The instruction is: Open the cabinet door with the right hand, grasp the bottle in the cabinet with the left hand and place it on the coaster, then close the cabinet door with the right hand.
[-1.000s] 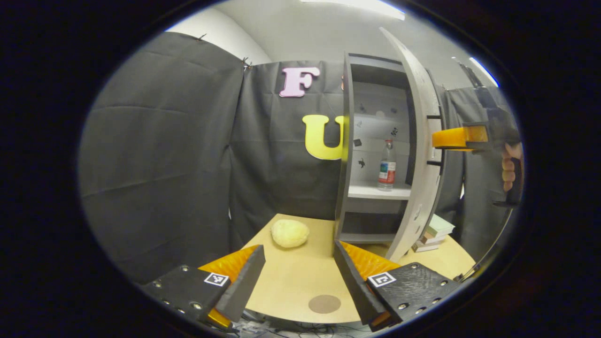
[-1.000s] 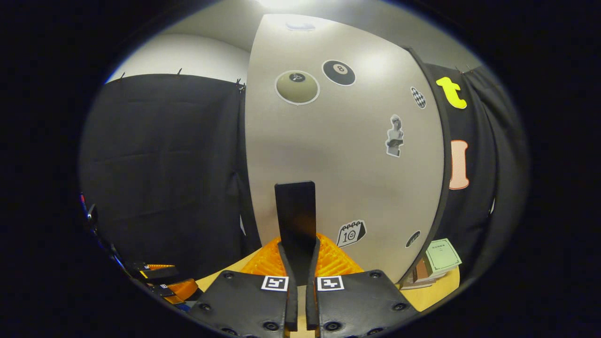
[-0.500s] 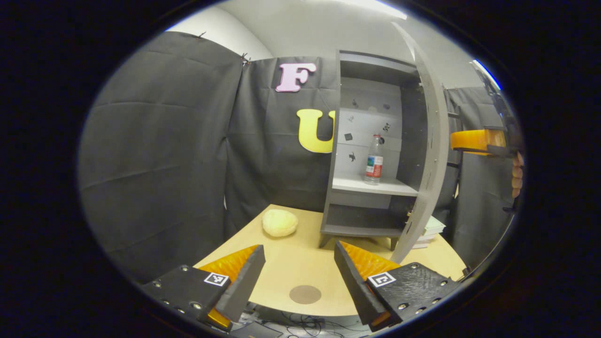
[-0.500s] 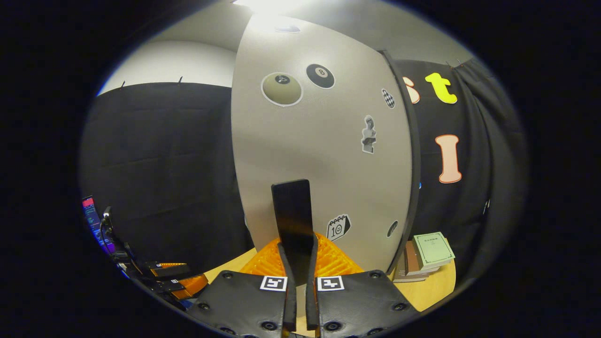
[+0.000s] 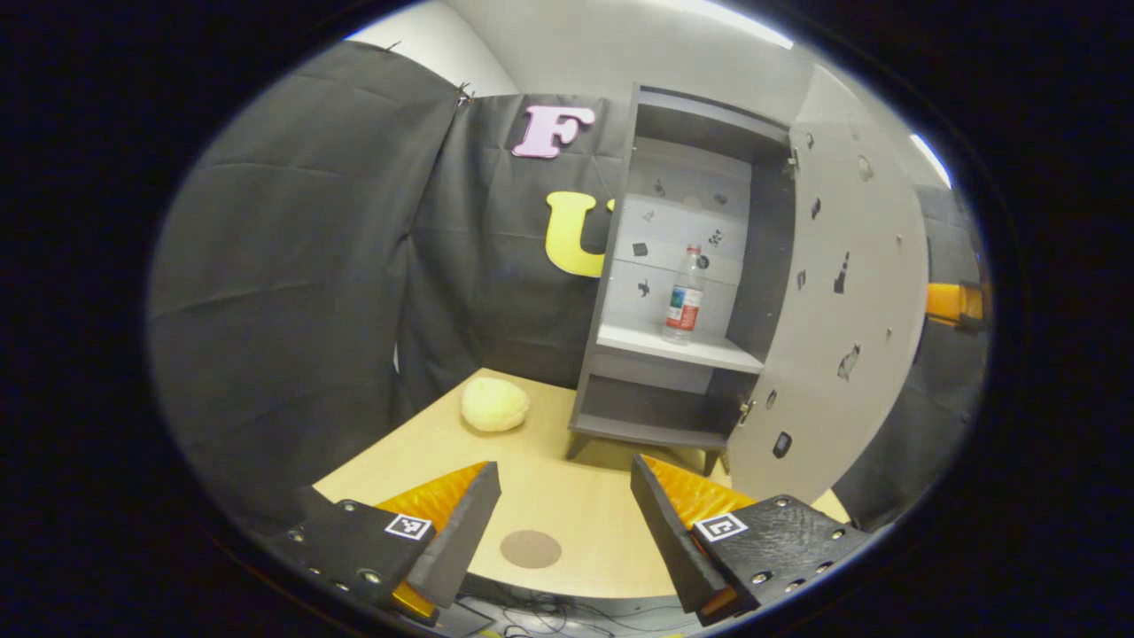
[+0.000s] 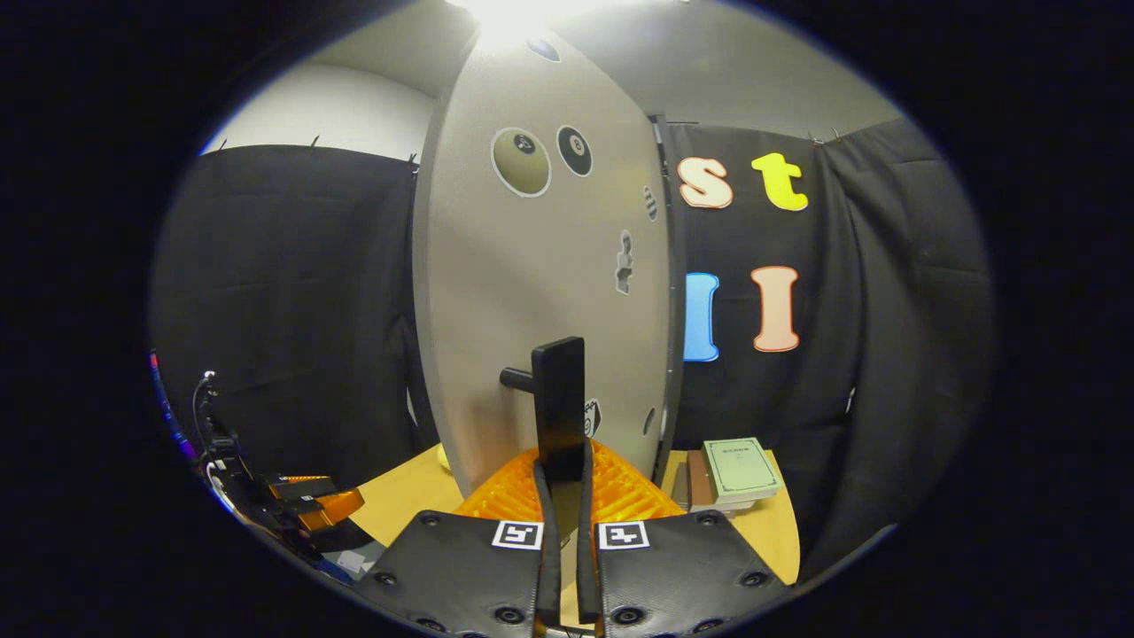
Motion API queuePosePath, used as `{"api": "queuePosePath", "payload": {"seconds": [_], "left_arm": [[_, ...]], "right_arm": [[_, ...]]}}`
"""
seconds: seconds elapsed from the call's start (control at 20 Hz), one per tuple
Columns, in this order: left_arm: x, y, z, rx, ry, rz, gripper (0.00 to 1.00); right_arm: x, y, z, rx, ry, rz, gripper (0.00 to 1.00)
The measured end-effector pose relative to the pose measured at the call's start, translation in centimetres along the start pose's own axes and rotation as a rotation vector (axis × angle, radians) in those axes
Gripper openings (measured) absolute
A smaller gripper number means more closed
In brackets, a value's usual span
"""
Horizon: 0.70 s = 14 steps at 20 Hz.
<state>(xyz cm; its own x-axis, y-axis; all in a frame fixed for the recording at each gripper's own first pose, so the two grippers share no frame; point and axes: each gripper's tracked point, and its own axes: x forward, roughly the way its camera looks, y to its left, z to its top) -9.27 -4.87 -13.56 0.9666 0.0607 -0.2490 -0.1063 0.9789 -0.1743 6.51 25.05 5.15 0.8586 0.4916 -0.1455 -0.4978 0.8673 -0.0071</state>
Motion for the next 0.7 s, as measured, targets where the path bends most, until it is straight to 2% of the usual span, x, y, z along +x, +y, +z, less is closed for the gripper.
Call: {"api": "queuePosePath", "payload": {"seconds": [0.1, 0.25, 0.3, 0.35, 0.45, 0.5, 0.6, 0.65, 0.7], "left_arm": [[0.6, -0.7, 0.4, 0.018, -0.009, -0.018, 0.89], [1.7, -2.0, 0.5, 0.048, 0.007, -0.046, 0.89], [1.9, -2.7, 0.6, 0.043, 0.014, -0.064, 0.94], [2.2, -3.2, 0.9, 0.045, 0.013, -0.079, 0.89], [2.7, -4.1, 1.5, 0.072, 0.007, -0.095, 0.89], [2.9, -4.4, 1.9, 0.086, -0.001, -0.104, 0.89], [3.4, -5.1, 2.8, 0.110, -0.017, -0.131, 0.89], [3.5, -5.3, 3.1, 0.125, -0.025, -0.147, 0.89], [3.8, -5.4, 3.5, 0.143, -0.031, -0.160, 0.89]], "right_arm": [[-1.2, -2.7, -0.1, 0.004, -0.008, -0.089, 0.08], [-2.0, -7.4, 0.0, -0.083, -0.008, -0.239, 0.08], [-2.2, -7.7, -0.2, -0.057, -0.008, -0.227, 0.05], [-1.9, -6.8, -0.4, -0.007, -0.015, -0.188, 0.04], [-1.4, -5.9, -0.8, 0.036, -0.019, -0.151, 0.05], [-1.4, -6.2, -1.2, 0.027, -0.003, -0.165, 0.07], [-2.1, -7.4, -1.8, -0.013, 0.006, -0.215, 0.04], [-2.1, -6.9, -2.0, -0.015, 0.008, -0.223, 0.08], [-2.0, -6.8, -2.1, -0.007, 0.008, -0.221, 0.08]]}}
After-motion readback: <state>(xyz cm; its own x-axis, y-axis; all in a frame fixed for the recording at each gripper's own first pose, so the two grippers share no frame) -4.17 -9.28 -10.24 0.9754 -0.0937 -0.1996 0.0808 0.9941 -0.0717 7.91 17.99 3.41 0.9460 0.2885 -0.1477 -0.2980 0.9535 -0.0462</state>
